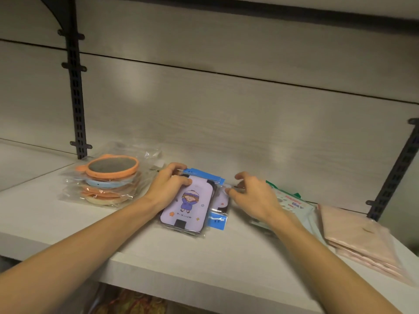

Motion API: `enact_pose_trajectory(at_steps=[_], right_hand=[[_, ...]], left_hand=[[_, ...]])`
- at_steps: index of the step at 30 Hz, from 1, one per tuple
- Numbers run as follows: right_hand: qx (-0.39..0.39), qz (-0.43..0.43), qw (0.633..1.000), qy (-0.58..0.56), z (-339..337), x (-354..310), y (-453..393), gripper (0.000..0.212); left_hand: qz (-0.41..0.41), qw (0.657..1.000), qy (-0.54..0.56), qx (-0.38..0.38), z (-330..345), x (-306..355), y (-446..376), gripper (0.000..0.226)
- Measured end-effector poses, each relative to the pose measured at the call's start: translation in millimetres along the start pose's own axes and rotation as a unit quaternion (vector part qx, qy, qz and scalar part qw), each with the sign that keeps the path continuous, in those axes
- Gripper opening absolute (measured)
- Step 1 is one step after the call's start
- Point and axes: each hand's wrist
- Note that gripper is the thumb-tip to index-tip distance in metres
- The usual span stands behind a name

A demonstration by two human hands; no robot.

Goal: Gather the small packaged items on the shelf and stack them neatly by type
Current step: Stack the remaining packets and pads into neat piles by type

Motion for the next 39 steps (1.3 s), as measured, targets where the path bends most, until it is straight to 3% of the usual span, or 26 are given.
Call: enact_pose_trajectory(at_steps=[4, 10, 14, 19, 23, 26, 30, 35, 39], right_hand=[[-0.026, 0.007, 0.993, 0.112, 2, -5, 6, 0.073], [-0.073, 0.041, 0.996, 0.021, 3, -12, -1, 0.074], [-0.066, 0.073, 0.995, -0.033, 0, -8, -5, 0.078], [-0.046, 0.072, 0.996, -0.010, -2, -15, 3, 0.078], [-0.082, 0.072, 0.994, 0.016, -3, -25, 4, 0.081], [-0.093, 0.108, 0.987, -0.073, -5, -24, 0, 0.076], [-0.063, 0.141, 0.973, -0.173, -8, -23, -4, 0.072], [0.021, 0.165, 0.931, -0.326, -12, -22, -10, 0.053], [0.112, 0.152, 0.923, -0.334, -19, -18, -9, 0.035]], left_hand=[[-0.010, 1.000, -0.002, 0.017, -1, -2, -1, 0.038], [-0.019, 1.000, -0.001, 0.025, -5, -4, 3, 0.036], [-0.011, 0.999, -0.002, 0.039, -6, -4, 4, 0.037], [-0.008, 0.999, 0.017, 0.048, -9, -1, 7, 0.043], [-0.013, 0.998, 0.024, 0.055, -10, 1, 9, 0.042], [-0.016, 0.998, 0.022, 0.057, -11, 0, 9, 0.037], [-0.022, 0.998, 0.026, 0.052, -12, 3, 14, 0.050], [-0.027, 0.998, 0.040, 0.047, -12, 2, 12, 0.043], [-0.028, 0.997, 0.053, 0.050, -11, 2, 7, 0.038]])
Point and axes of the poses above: each hand's wrist, its own y-axis away from the middle knuckle, its own z-axis out of the palm, x = y × z, and after that the axes turned 10 degrees about -z, right-handed
